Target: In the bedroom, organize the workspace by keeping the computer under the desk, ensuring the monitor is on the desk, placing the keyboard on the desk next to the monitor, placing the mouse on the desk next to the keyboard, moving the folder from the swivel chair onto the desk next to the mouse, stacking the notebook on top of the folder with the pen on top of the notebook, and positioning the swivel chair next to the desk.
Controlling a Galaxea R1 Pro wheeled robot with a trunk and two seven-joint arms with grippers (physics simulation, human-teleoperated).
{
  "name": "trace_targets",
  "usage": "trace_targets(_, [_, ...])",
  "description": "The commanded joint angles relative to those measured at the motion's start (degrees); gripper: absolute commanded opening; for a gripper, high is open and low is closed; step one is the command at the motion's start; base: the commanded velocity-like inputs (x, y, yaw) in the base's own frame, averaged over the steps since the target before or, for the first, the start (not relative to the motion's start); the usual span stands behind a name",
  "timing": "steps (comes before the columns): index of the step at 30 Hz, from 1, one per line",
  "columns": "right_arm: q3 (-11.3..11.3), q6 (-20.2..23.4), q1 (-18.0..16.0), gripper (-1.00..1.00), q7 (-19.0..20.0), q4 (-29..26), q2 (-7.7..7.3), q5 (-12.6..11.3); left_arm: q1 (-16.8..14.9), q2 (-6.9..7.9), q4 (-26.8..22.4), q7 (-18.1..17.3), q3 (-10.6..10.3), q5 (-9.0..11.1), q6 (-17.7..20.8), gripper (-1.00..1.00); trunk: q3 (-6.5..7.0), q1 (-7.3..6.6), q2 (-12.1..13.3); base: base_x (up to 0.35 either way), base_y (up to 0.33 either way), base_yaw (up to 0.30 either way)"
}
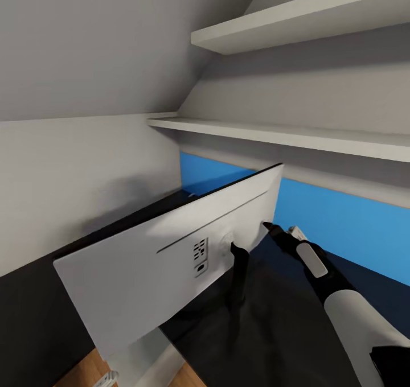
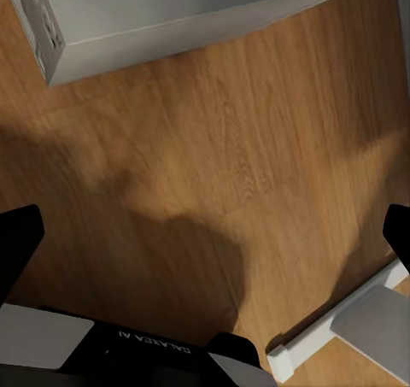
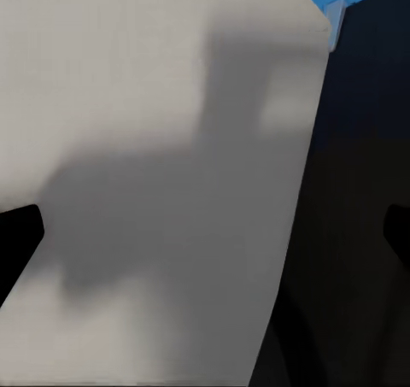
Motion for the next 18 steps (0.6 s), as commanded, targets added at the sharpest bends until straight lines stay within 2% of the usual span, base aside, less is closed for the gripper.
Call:
trace_targets(1, [0.6,0.0,0.0,1.00,-0.5,-0.1,-0.06,-0.6,0.0,0.02,0.0,0.0,0.0,0.4,0.3,1.00,-0.07,0.00,0.0,0.000,0.000,0.000])
trace_targets(6, [2.2,0.0,-0.1,1.00,-0.5,-0.3,0.02,0.1,0.0,0.02,0.0,0.0,0.0,0.4,0.3,1.00,-0.07,0.00,0.0,0.000,0.000,0.000])
trace_targets(12, [2.7,-0.2,-0.1,1.00,-0.5,-0.4,0.25,1.0,0.0,0.02,0.0,0.0,0.0,0.4,0.3,1.00,-0.07,0.00,0.0,-0.070,0.000,0.000])
trace_targets(18, [2.8,-0.9,0.2,1.00,-0.5,-0.4,0.53,5.2,0.0,0.00,0.0,0.0,0.0,0.5,0.4,1.00,-0.07,0.00,0.0,-0.272,0.000,0.000])
